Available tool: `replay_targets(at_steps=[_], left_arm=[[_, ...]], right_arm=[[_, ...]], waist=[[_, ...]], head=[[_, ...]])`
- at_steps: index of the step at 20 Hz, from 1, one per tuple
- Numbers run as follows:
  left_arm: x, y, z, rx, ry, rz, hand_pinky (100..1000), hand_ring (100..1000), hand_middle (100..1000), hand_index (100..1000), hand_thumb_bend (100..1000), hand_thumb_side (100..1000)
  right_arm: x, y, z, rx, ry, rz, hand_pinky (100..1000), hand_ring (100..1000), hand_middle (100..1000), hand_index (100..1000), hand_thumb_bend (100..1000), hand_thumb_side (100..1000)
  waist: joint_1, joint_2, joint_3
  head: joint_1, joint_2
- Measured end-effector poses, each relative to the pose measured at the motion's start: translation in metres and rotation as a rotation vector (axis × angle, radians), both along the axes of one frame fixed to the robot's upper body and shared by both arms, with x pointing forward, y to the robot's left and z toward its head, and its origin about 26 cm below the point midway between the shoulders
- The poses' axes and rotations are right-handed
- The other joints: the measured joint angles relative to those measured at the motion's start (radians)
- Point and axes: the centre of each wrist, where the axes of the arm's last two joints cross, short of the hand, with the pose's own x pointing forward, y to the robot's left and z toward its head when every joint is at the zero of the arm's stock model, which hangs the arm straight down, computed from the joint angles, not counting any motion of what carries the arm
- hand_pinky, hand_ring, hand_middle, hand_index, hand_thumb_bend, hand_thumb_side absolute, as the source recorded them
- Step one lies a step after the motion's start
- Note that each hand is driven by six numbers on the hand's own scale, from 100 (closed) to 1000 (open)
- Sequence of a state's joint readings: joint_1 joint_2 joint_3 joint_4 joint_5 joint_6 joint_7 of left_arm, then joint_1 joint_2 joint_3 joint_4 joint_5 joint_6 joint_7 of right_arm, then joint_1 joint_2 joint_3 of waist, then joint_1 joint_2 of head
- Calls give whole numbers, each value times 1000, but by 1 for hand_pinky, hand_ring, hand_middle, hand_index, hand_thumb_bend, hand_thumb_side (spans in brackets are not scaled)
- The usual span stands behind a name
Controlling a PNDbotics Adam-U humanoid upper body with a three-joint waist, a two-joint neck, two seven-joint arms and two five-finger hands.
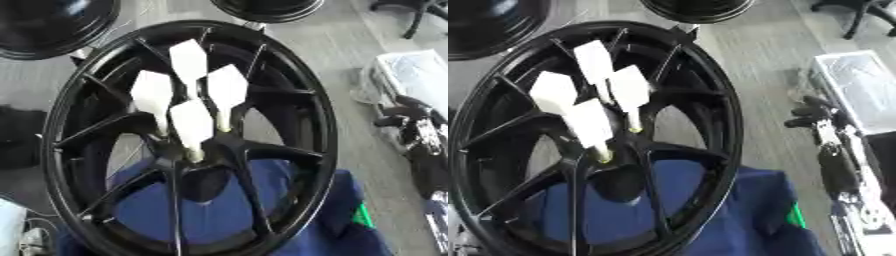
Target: Pull the pin out of the wheel hub.
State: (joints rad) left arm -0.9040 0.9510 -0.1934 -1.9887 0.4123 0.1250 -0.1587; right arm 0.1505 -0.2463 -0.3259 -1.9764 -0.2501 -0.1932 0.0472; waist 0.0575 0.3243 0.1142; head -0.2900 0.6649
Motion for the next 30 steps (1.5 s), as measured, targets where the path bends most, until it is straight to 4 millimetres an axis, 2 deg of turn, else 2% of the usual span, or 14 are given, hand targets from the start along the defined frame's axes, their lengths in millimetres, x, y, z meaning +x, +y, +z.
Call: replay_targets(at_steps=[7, 14, 19, 21, 24, 27, 30], left_arm=[[-9, -36, 15, 401, 41, -171, 798, 928, 837, 865, 100, 684], [-14, -69, 15, 618, 73, -247, 816, 938, 855, 875, 100, 748], [-13, -90, 5, 712, 115, -184, 850, 960, 870, 889, 100, 719], [-15, -99, 2, 742, 120, -148, 862, 965, 869, 892, 100, 633], [-16, -112, -3, 776, 132, -96, 872, 970, 870, 892, 100, 585], [-17, -120, -8, 793, 150, -54, 892, 981, 874, 890, 115, 595], [-17, -125, -11, 821, 163, -54, 899, 979, 830, 865, 169, 587]], right_arm=[[-1, -1, 0, -9, 3, 3, 1000, 619, 620, 798, 100, 654], [-1, 0, -2, -19, 11, 9, 1000, 620, 620, 797, 100, 653], [-3, 0, -3, -23, 17, 7, 1000, 621, 620, 797, 100, 655], [-3, 0, -3, -24, 19, 7, 1000, 622, 620, 797, 100, 658], [-3, 0, -3, -28, 21, 7, 1000, 622, 620, 797, 100, 659], [-3, 0, -4, -28, 24, 11, 1000, 623, 620, 797, 100, 661], [-3, 1, -4, -28, 27, 14, 1000, 623, 620, 797, 100, 662]], waist=[[1, -1, -3], [1, -2, -3], [1, -7, -3], [1, -8, -3], [0, -8, -3], [0, -8, -3], [0, -8, -3]], head=[[-12, 0], [-12, 0], [-12, 0], [-14, 0], [-16, 0], [-18, 0], [-19, 0]])
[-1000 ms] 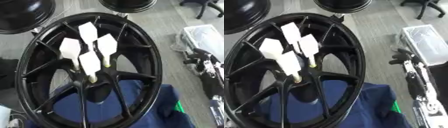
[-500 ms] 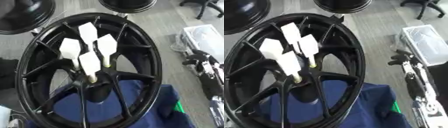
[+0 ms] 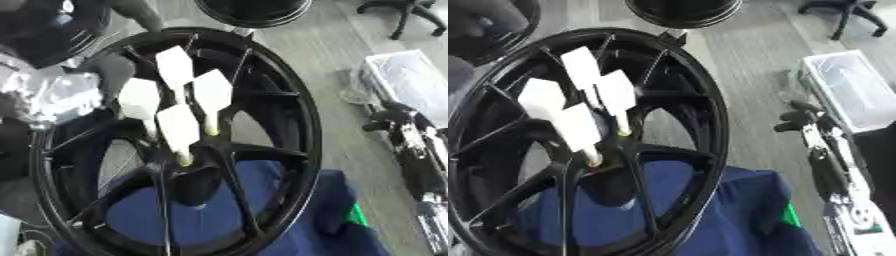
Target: Pull the pin out of the wheel hub.
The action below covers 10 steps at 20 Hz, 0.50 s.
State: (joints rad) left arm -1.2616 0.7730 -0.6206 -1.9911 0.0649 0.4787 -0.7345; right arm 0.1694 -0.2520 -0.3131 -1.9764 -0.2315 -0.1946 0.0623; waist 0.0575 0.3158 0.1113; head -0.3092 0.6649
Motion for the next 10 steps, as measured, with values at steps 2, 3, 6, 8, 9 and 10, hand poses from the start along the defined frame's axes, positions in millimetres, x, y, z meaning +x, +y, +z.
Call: replay_targets(at_steps=[2, 3, 6, 8, 9, 10], left_arm=[[0, -2, -1, 15, 5, -27, 902, 974, 805, 854, 187, 601], [2, -3, -1, 25, 11, -42, 902, 972, 803, 852, 193, 599], [13, -4, -2, 68, 26, -78, 905, 961, 799, 850, 276, 532], [22, -3, -2, 99, 15, -85, 901, 952, 792, 847, 313, 458], [27, -3, -2, 112, 4, -83, 900, 949, 791, 846, 333, 432], [33, -2, -3, 123, -8, -78, 900, 945, 793, 845, 370, 401]], right_arm=[[0, 0, 0, 0, 1, 1, 1000, 623, 620, 797, 100, 663], [0, 0, 0, 0, 1, 1, 1000, 624, 620, 797, 100, 663], [0, 0, 0, -1, 3, 3, 1000, 624, 619, 797, 100, 663], [0, 0, 0, -1, 5, 5, 1000, 624, 619, 796, 100, 664], [0, 1, 0, -1, 6, 6, 1000, 624, 619, 796, 100, 664], [0, 1, 0, -1, 7, 8, 1000, 624, 619, 796, 100, 664]], waist=[[0, -2, -1], [0, -3, -1], [0, -4, -5], [0, -4, -6], [0, -4, -7], [0, -4, -7]], head=[[0, 0], [0, 0], [0, 0], [0, 0], [0, 0], [0, 0]])
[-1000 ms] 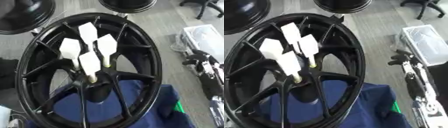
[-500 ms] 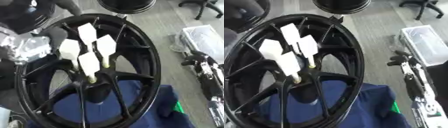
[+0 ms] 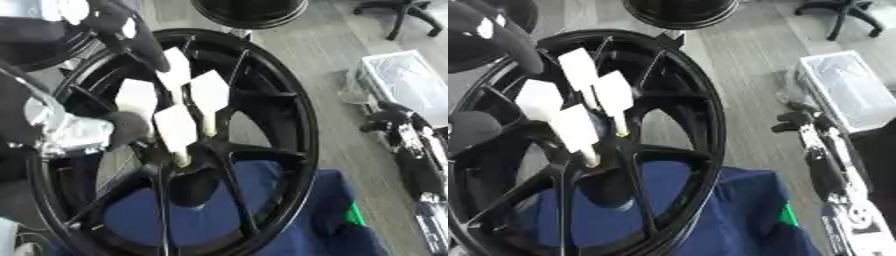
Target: Pull the pin out of the wheel hub.
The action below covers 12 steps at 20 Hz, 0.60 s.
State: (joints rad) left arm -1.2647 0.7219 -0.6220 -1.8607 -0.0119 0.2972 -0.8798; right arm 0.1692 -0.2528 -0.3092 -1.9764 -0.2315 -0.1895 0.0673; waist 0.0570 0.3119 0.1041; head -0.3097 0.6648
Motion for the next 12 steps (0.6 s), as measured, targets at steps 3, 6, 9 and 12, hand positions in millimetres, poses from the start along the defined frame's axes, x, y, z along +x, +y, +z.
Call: replay_targets(at_steps=[3, 6, 9, 12], left_arm=[[16, 3, -1, 25, -56, 19, 897, 939, 795, 841, 408, 362], [33, 8, -3, 40, -90, 36, 894, 937, 792, 836, 405, 360], [48, 13, -3, 39, -98, 41, 886, 937, 781, 830, 372, 391], [63, 18, -5, 31, -86, 40, 880, 934, 775, 828, 376, 396]], right_arm=[[0, 0, 0, -3, 3, 5, 1000, 625, 619, 796, 100, 664], [0, 0, 1, -7, 6, 7, 1000, 625, 618, 796, 100, 666], [1, 0, 1, -7, 9, 10, 1000, 626, 618, 796, 100, 669], [1, 1, 1, -7, 13, 15, 1000, 626, 618, 796, 100, 670]], waist=[[0, 0, -2], [0, -1, -5], [0, -1, -6], [-1, -1, -6]], head=[[0, 0], [0, 0], [0, 0], [0, 0]])
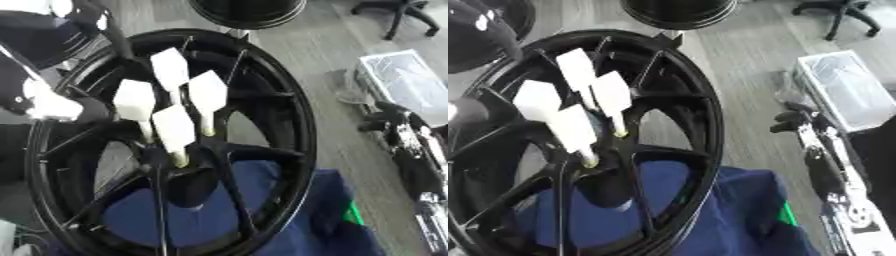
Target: Pull the pin out of the wheel hub.
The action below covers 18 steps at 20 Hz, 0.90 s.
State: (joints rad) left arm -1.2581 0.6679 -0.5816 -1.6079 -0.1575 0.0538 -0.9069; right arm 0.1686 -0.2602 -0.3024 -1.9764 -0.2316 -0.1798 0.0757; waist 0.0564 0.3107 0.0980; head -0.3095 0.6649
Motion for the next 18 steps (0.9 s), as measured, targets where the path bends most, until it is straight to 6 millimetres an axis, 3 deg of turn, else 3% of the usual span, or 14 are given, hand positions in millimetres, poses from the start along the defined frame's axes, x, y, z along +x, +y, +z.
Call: replay_targets(at_steps=[3, 11, 18], left_arm=[[10, 3, -2, -8, 12, 2, 872, 934, 774, 824, 331, 408], [26, -3, -11, -17, 63, -5, 880, 877, 775, 817, 355, 599], [35, -13, -26, 6, 111, -25, 882, 861, 777, 818, 355, 657]], right_arm=[[0, 0, 0, 0, 4, 3, 1000, 626, 618, 796, 100, 673], [1, 1, 0, 1, 9, 8, 1000, 627, 617, 796, 100, 675], [1, 2, 0, 3, 15, 10, 1000, 627, 616, 795, 100, 678]], waist=[[-1, 0, 0], [-3, 0, -4], [-3, 0, -9]], head=[[0, 0], [4, 0], [9, 0]])
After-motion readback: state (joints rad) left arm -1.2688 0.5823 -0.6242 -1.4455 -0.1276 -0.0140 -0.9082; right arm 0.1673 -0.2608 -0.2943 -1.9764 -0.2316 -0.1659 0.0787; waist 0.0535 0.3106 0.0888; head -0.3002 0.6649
